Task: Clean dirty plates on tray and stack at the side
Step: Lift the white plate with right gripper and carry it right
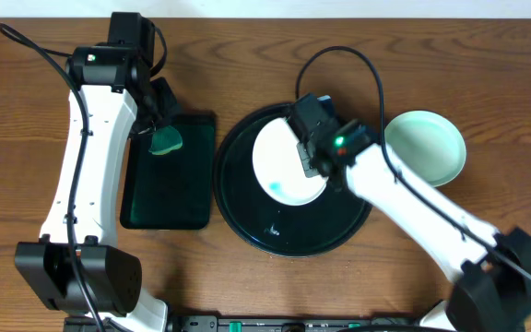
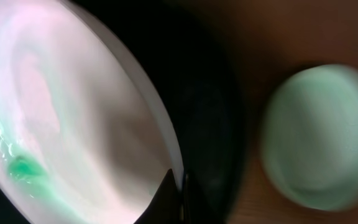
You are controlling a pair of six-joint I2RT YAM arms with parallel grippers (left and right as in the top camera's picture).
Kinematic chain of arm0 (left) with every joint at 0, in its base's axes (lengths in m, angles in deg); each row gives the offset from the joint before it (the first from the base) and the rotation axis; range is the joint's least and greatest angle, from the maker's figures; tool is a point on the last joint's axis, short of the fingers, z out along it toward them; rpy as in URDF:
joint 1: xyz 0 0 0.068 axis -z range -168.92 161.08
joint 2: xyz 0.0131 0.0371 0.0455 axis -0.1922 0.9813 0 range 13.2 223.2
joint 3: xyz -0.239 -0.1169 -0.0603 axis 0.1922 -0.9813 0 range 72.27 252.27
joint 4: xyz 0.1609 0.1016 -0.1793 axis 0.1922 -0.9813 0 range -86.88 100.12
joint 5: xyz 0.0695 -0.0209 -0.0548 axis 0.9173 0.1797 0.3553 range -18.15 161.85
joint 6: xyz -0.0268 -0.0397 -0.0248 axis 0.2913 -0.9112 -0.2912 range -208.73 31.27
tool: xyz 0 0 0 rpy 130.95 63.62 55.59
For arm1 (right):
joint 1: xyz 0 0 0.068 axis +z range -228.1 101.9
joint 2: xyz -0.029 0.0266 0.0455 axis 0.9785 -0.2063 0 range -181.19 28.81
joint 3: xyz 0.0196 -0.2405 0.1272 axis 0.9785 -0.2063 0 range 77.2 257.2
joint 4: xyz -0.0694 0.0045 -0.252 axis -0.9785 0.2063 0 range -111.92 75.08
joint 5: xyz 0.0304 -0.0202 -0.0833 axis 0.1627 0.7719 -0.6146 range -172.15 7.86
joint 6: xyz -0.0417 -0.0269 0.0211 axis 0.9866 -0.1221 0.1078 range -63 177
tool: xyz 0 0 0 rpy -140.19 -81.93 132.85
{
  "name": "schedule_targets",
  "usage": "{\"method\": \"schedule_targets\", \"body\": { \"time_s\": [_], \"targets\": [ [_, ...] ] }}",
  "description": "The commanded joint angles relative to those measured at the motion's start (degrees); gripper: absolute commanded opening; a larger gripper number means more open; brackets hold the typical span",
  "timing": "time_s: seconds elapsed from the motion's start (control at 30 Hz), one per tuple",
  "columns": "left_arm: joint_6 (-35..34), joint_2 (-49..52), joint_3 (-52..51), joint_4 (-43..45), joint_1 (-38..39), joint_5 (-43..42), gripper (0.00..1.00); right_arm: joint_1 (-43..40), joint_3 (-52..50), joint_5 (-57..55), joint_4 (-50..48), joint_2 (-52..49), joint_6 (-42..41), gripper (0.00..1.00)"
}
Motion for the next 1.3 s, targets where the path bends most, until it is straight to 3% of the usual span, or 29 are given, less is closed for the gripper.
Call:
{"method": "schedule_targets", "body": {
  "time_s": [0.0, 0.3, 0.5, 0.77, 0.93, 1.1, 1.27],
  "targets": [
    [1.44, 0.02, -0.35, -0.35, 0.02, -0.72, 0.07, 5.92, 0.52, -25.46, 1.36, 2.56, 0.07, 0.01],
    [1.4, 0.02, -0.35, -0.44, 0.02, -0.72, 0.07, 18.49, 0.52, -55.89, 6.91, 2.93, 0.04, 0.01],
    [1.4, 0.02, -0.35, -0.48, 0.02, -0.72, 0.07, 24.04, 0.52, -63.1, 6.69, 2.93, 0.02, 0.01],
    [1.4, 0.02, -0.35, -0.61, 0.02, -0.74, 0.07, 23.85, 0.52, -45.24, 6.99, 2.93, -0.2, 0.01],
    [1.4, 0.02, -0.35, -0.72, 0.02, -0.72, 0.07, 20.76, 0.55, -36.41, 7.98, 2.95, -6.51, 0.01],
    [1.36, 0.02, -0.35, -0.68, 0.02, -0.74, 0.07, 14.16, 2.03, -17.75, 7.43, 4.15, -6.54, 0.01],
    [1.31, 0.02, -0.35, -0.04, 0.02, -0.74, 0.07, 2.4, 5.84, 3.87, 5.86, 5.7, -6.36, 0.01]
  ]
}}
